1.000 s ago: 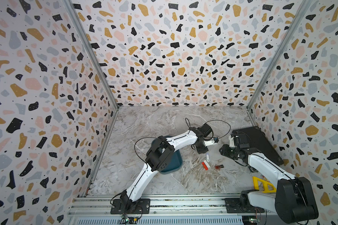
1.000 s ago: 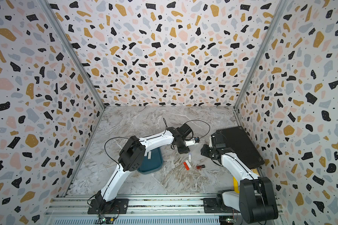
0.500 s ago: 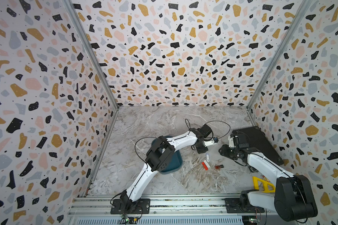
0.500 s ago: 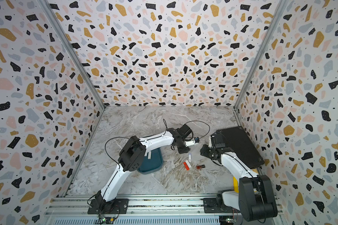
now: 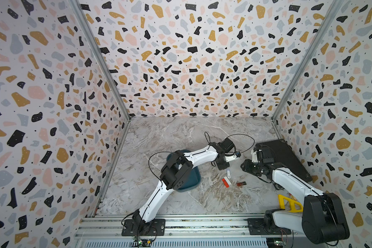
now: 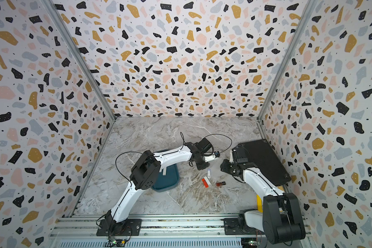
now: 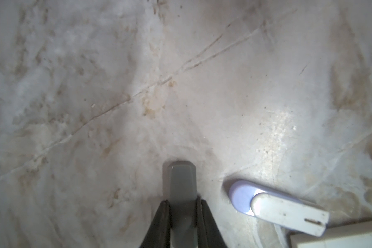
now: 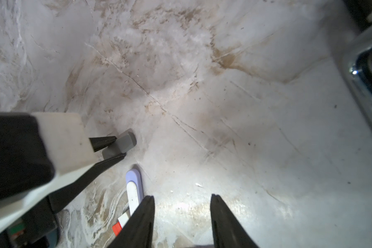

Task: Put the usb flash drive into the storage box
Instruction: Pick up the USB flash from the center of the board, then place the USB flash in the storage box.

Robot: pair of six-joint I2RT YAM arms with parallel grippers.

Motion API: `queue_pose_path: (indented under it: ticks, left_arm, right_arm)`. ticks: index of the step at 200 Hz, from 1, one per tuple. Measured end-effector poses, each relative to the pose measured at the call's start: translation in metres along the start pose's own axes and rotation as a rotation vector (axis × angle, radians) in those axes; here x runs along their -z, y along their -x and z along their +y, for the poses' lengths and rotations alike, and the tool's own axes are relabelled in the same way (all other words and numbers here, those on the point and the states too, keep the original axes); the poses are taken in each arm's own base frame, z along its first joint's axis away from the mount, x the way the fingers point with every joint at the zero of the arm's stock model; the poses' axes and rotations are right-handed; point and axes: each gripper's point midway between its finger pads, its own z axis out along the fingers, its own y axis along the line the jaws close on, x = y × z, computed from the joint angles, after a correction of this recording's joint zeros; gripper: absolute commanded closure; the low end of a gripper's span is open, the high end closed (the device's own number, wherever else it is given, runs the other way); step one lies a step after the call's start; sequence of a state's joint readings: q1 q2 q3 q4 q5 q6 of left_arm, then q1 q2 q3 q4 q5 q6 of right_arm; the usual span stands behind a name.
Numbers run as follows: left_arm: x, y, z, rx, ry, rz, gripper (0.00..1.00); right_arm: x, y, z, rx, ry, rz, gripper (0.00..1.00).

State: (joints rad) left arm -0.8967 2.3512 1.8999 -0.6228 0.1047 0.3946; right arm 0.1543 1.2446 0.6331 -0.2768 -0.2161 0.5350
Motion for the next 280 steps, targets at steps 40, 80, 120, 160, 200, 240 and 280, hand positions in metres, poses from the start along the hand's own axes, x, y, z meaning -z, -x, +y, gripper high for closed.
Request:
queue_pose_path:
  ticks: [40, 80, 120, 160, 200, 240, 280]
  left_arm:
    - [0.025, -0.001, 0.0, 0.07, 0.028, -0.014, 0.86]
    - [0.117, 0.008, 0.016, 0.19, 0.178, -0.137, 0.87]
    - [0.21, -0.057, 0.041, 0.521, 0.358, -0.253, 0.86]
    - [0.202, -0.18, 0.06, 0.902, 0.452, -0.139, 0.84]
    - [0.156, -0.222, 0.054, 1.022, 0.431, 0.024, 0.85]
    - [0.127, -0.219, 0.061, 1.054, 0.403, 0.06, 0.75]
    - [0.125, -0.208, 0.067, 1.062, 0.392, 0.025, 0.62]
  right_arm:
    - [0.001, 0.001, -0.001, -0.001, -0.004, -0.005, 0.53]
    - [0.001, 0.001, -0.001, -0.001, -0.007, -0.006, 0.53]
    - [0.001, 0.001, -0.001, -0.001, -0.004, -0.005, 0.52]
    - [0.001, 0.001, 0.0, -0.001, 0.0, -0.007, 0.52]
    - [0.001, 0.0, 0.0, -0.002, 0.002, -0.001, 0.53]
    - [0.0, -0.008, -0.003, -0.007, -0.002, 0.024, 0.52]
    - [0.001, -0.019, -0.007, -0.018, -0.017, 0.072, 0.51]
